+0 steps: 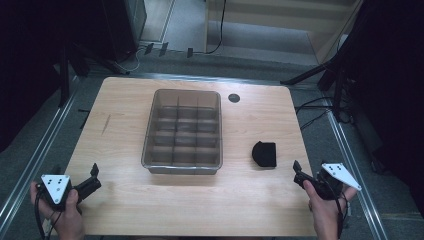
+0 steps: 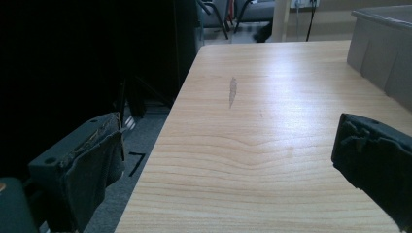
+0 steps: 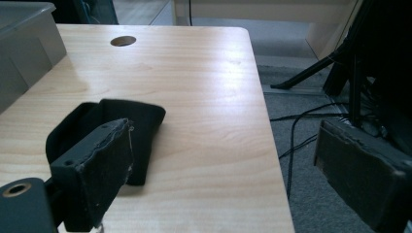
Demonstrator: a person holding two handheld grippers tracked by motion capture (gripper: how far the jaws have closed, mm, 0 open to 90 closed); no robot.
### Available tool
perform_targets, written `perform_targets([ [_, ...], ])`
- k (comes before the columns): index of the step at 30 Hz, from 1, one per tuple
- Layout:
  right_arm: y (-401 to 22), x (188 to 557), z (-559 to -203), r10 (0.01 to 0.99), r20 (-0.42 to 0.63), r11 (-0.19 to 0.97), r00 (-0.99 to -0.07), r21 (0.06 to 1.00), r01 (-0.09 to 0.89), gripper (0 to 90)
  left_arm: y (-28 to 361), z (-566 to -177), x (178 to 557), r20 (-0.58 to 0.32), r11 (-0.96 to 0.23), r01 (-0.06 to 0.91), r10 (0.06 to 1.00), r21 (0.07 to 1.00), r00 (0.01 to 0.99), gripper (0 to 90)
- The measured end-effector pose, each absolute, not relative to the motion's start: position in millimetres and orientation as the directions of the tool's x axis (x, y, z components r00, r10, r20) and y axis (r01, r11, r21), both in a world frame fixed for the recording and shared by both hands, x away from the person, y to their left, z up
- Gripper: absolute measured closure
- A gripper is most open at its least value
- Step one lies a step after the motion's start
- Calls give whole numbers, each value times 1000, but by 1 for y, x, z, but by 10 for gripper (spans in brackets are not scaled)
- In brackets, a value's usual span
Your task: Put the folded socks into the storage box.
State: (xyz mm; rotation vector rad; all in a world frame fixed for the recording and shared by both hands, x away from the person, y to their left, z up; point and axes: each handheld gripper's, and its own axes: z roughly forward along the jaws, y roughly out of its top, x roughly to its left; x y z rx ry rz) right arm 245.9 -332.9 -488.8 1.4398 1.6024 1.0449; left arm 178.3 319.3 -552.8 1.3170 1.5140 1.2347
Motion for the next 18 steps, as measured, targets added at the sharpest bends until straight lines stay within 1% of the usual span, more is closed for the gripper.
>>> perform_targets([
  [1,-333,246,-489,994,0,43,-107,915,401,77,319,-553,178,45,-2,244,984,970,-174,0],
  [2,-331,251,-480,993,-20,66,-116,913,403,79,319,-553,178,44,0,244,984,970,-173,0],
  [6,-328,261,-466,990,-52,100,-128,907,409,81,319,-553,179,46,-2,245,984,969,-174,0],
  [8,-328,264,-462,990,-54,104,-131,905,413,81,319,-553,179,47,-3,245,984,969,-174,0],
  [13,-322,284,-441,983,-87,149,-159,888,435,83,319,-553,179,44,0,245,984,970,-175,0],
  [18,-315,297,-430,977,-114,185,-180,874,450,82,319,-553,179,44,0,246,984,969,-173,0],
])
